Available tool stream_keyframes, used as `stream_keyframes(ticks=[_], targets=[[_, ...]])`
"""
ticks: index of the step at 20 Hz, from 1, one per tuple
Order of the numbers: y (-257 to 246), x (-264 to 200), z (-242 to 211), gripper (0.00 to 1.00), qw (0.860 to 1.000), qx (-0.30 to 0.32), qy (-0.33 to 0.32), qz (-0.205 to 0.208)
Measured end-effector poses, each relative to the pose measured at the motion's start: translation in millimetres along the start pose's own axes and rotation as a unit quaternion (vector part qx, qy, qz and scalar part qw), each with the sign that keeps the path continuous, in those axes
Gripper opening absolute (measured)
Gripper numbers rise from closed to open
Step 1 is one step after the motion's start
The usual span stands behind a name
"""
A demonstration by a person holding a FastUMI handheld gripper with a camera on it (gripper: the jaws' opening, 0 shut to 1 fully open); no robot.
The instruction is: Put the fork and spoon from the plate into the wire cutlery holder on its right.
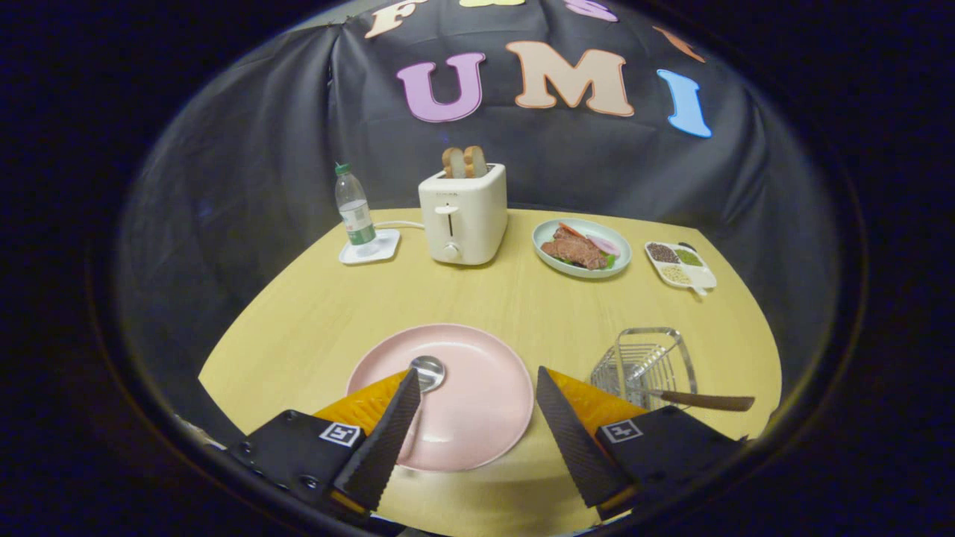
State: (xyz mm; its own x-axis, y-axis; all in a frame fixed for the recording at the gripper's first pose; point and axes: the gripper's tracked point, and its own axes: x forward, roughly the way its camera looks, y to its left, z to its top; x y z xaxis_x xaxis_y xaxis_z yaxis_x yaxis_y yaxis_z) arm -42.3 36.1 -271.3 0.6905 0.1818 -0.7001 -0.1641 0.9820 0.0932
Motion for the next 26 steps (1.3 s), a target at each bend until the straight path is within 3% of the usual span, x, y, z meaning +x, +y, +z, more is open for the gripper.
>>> stream_keyframes(ticks=[13, 21, 25, 26], targets=[[52.5, 40.6, -61.4, 0.99, 0.999, -0.024, 0.027, 0.002], [54.6, 48.1, -81.2, 0.57, 0.997, -0.045, 0.057, -0.011], [58.7, 49.7, -85.7, 0.24, 0.996, -0.058, 0.066, -0.003], [53.5, 59.2, -82.7, 0.25, 0.996, -0.059, 0.062, -0.011]])
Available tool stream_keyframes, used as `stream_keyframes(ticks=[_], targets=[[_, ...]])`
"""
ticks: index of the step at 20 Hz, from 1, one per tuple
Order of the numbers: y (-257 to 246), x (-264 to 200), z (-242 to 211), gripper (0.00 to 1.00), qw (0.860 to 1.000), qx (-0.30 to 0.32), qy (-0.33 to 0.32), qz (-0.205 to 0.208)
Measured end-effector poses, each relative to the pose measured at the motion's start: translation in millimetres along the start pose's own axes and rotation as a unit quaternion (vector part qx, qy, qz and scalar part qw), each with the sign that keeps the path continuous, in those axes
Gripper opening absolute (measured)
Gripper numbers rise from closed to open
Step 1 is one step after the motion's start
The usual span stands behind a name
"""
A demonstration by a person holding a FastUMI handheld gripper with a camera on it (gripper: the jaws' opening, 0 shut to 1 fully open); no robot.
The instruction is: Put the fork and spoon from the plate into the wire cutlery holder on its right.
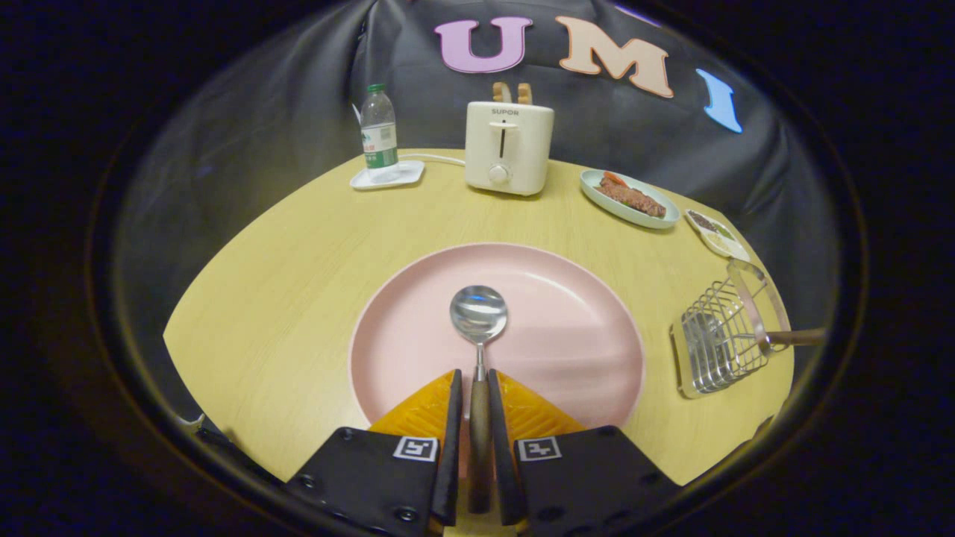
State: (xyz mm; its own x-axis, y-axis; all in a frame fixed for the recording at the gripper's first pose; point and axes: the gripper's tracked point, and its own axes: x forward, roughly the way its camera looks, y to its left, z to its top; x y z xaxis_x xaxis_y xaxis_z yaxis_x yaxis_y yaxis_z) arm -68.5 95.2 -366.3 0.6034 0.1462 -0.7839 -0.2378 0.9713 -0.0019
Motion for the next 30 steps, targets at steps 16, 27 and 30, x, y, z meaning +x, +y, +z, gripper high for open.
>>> stream_keyframes(ticks=[16, 27, 30], targets=[[-19.4, -39.0, 12.3, 0.06, 0.997, -0.038, 0.04, 0.051], [-75.5, -84.5, 49.1, 0.06, 0.992, -0.086, 0.061, 0.066], [-96.2, -93.1, 53.7, 0.06, 0.99, -0.106, 0.072, 0.064]])
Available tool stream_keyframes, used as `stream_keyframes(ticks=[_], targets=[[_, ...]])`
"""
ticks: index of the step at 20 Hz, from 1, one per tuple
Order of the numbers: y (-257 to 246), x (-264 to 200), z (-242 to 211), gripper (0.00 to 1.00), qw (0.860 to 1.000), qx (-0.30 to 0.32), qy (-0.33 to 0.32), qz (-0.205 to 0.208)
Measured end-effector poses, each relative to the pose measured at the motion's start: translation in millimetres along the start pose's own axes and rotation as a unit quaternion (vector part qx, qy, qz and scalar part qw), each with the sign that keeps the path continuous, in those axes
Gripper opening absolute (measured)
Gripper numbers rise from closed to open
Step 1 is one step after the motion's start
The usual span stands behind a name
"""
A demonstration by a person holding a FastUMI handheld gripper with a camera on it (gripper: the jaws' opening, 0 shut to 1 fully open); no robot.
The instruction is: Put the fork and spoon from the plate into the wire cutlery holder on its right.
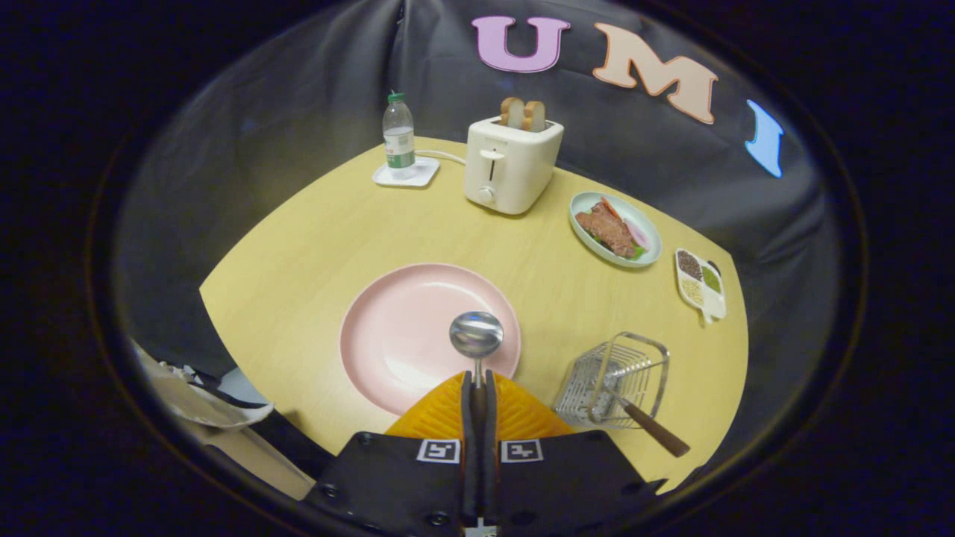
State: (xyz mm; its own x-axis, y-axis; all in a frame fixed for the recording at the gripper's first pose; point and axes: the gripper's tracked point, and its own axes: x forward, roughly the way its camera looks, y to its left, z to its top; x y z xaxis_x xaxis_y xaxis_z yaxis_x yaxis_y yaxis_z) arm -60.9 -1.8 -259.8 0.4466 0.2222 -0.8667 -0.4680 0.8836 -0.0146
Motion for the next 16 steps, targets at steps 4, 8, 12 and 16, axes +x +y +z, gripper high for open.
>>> stream_keyframes(ticks=[4, 8, 12, 16], targets=[[-26.3, -12.4, -0.8, 0.06, 1.0, -0.003, 0.008, 0.001], [-59.4, -23.6, -5.2, 0.06, 1.0, -0.005, 0.021, -0.004], [-91.6, -35.2, -11.3, 0.06, 0.999, -0.005, 0.035, -0.014], [-113.3, -38.5, -20.6, 0.06, 0.998, -0.005, 0.056, -0.021]])
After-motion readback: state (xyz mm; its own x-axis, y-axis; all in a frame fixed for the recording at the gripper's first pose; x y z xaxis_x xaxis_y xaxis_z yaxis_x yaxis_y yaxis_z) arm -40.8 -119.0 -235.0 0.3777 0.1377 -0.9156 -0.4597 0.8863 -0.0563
